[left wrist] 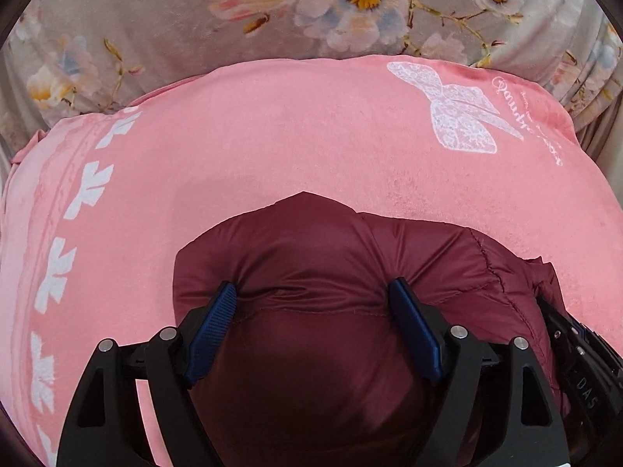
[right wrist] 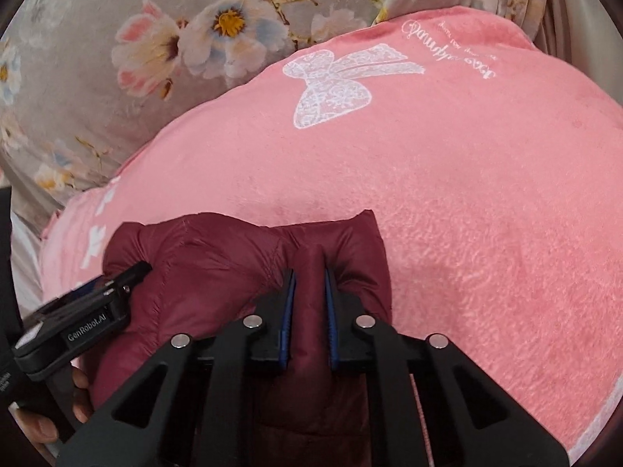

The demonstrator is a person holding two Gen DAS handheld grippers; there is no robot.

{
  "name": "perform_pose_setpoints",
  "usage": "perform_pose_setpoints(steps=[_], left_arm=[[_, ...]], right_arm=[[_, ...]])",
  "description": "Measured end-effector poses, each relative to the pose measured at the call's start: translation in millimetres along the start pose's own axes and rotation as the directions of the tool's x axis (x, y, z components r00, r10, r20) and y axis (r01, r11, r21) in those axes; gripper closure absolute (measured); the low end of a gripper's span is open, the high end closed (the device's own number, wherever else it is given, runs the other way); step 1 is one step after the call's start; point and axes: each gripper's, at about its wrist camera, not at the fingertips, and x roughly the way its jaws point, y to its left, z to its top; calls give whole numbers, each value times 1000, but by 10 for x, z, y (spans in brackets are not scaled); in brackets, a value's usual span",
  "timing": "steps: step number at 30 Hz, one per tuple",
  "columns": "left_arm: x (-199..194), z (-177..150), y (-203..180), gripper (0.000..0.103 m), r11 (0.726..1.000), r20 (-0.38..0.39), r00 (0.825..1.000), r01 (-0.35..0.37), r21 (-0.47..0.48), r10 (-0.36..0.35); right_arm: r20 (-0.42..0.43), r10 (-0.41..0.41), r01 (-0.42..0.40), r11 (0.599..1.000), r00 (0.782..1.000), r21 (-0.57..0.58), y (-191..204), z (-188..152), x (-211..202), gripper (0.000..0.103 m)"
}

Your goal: Fold large clothes

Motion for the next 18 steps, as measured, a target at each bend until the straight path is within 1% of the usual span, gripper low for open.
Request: perform_pose_setpoints(steps=[2, 6, 12, 18], left_arm=[[34, -23, -31, 21, 1000, 16, 1000, -3, 2, 3], [110, -75, -45, 18, 1000, 49, 999, -18, -9, 19], [186, -129, -74, 15, 999, 83, 995, -52, -10, 52], [228, -144, -92, 14, 997, 93, 993, -71, -7, 72]], right_arm=[[15, -17, 17, 1000, 1000, -22, -6, -45, 44, 92], [15, -6, 6, 1000, 1000, -13, -44, -64, 112, 92], [25, -33, 34, 999, 999, -41, 18, -78, 148, 91], [23, -33, 34, 998, 999, -43, 14, -80, 160, 91]])
